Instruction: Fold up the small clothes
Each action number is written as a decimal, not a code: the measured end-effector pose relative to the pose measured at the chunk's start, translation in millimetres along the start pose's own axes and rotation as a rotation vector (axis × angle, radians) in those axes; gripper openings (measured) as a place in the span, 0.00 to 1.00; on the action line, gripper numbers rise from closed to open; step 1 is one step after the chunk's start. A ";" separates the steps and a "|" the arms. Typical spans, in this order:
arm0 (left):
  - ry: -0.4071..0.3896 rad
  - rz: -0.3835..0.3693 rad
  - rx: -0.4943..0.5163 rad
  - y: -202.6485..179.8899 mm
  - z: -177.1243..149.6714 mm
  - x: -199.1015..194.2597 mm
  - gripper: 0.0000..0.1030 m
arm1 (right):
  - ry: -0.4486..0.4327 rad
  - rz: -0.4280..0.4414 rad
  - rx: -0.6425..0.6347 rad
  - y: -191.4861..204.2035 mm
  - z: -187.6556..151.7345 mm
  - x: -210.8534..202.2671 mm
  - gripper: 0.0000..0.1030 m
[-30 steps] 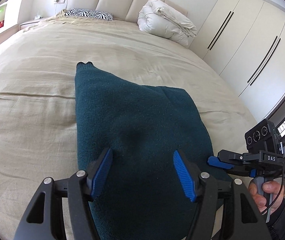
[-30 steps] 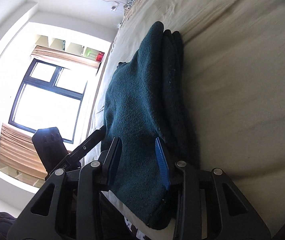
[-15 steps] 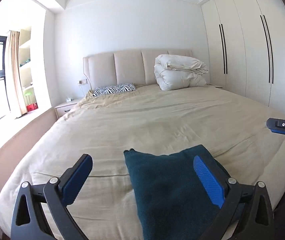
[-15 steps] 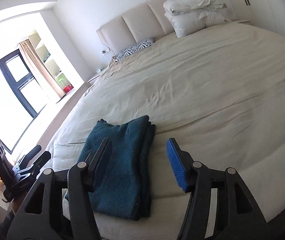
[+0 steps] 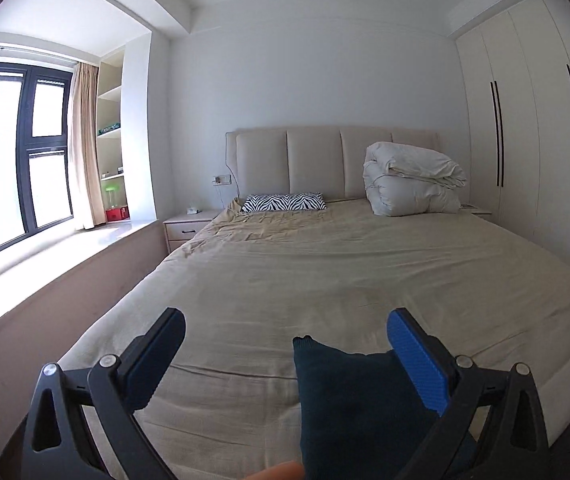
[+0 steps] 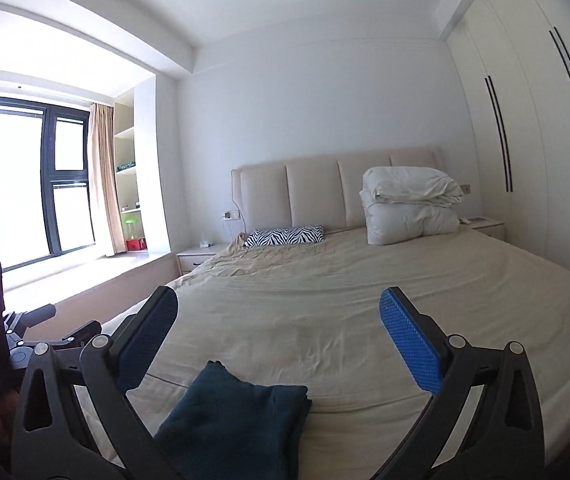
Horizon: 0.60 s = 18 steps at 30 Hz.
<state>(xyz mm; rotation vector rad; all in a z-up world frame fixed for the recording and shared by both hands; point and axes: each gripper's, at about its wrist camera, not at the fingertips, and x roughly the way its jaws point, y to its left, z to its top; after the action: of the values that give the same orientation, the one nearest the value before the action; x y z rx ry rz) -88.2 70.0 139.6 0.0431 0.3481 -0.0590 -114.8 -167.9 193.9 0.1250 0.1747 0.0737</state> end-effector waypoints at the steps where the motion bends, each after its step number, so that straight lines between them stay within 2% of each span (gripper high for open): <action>1: 0.045 -0.031 -0.012 0.0 -4.3 5.7 1.00 | 0.035 -0.007 0.010 0.5 -3.3 4.3 1.00; 4: 0.174 -0.065 -0.051 -2.2 -22.9 23.5 1.00 | 0.171 -0.041 0.030 0.2 -20.4 25.7 1.00; 7: 0.257 -0.052 -0.038 -9.5 -41.2 35.6 1.00 | 0.295 -0.103 0.056 -5.4 -45.6 45.7 1.00; 11: 0.315 -0.049 -0.033 -14.2 -59.0 46.4 1.00 | 0.412 -0.165 0.061 -9.5 -81.1 63.9 1.00; 18: 0.383 -0.085 -0.034 -15.3 -75.2 60.7 1.00 | 0.553 -0.198 0.083 -8.6 -125.6 82.5 1.00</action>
<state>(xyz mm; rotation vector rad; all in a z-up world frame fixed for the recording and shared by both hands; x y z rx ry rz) -57.9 55.6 47.7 0.0052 0.7336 -0.1291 -55.5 -154.7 56.2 0.1679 0.7414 -0.0991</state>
